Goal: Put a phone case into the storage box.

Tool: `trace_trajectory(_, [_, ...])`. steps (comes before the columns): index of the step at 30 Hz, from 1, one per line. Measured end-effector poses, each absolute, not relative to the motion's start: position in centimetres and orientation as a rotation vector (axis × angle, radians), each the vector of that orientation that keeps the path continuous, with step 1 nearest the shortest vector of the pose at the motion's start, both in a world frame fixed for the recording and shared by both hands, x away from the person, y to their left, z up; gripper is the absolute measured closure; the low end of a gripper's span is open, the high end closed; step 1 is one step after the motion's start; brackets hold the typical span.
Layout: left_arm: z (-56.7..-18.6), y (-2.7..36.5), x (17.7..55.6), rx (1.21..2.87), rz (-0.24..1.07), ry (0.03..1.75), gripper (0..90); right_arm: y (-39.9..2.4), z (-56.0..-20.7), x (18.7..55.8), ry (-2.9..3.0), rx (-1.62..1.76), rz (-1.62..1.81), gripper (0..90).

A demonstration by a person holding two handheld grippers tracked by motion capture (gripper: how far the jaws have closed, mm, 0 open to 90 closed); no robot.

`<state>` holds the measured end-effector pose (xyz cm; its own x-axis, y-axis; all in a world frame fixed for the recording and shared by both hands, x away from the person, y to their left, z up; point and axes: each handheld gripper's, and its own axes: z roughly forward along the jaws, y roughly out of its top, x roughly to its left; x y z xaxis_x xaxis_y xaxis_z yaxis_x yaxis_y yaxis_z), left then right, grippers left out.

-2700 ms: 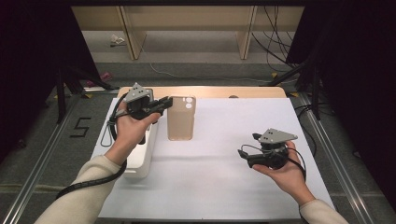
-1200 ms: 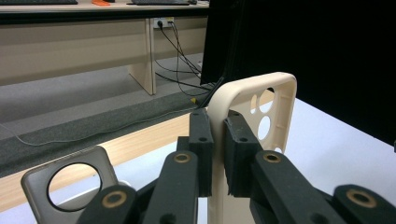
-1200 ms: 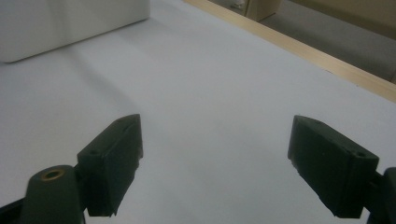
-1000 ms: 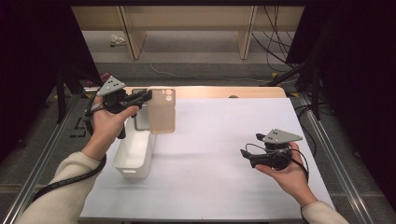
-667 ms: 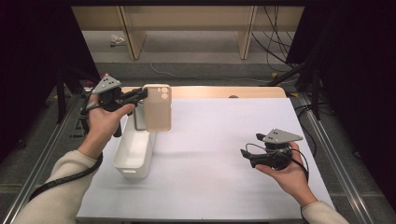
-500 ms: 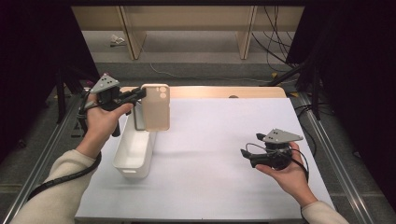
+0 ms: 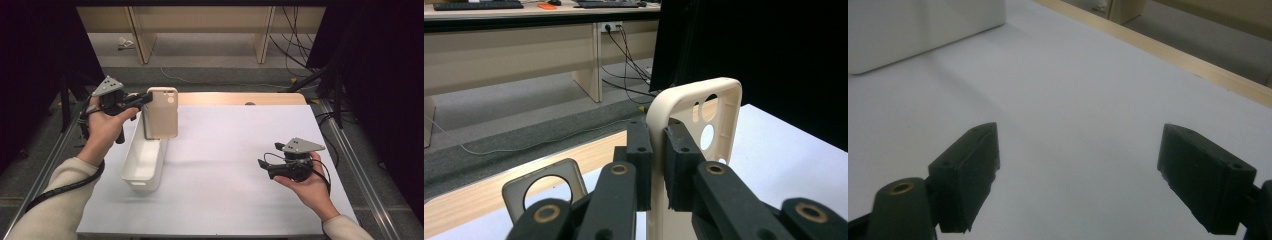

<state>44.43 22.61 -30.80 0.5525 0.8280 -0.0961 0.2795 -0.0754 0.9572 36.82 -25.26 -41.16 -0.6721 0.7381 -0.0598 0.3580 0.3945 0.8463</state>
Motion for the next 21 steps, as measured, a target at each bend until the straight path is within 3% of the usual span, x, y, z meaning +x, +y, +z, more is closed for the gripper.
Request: trace_trajectory(21, [-31.0, 24.3, 45.2, 1.622, 0.609, 0.989, 82.7, -25.3, -41.2, 36.8, 2.227, 0.944, 1.198, 17.8])
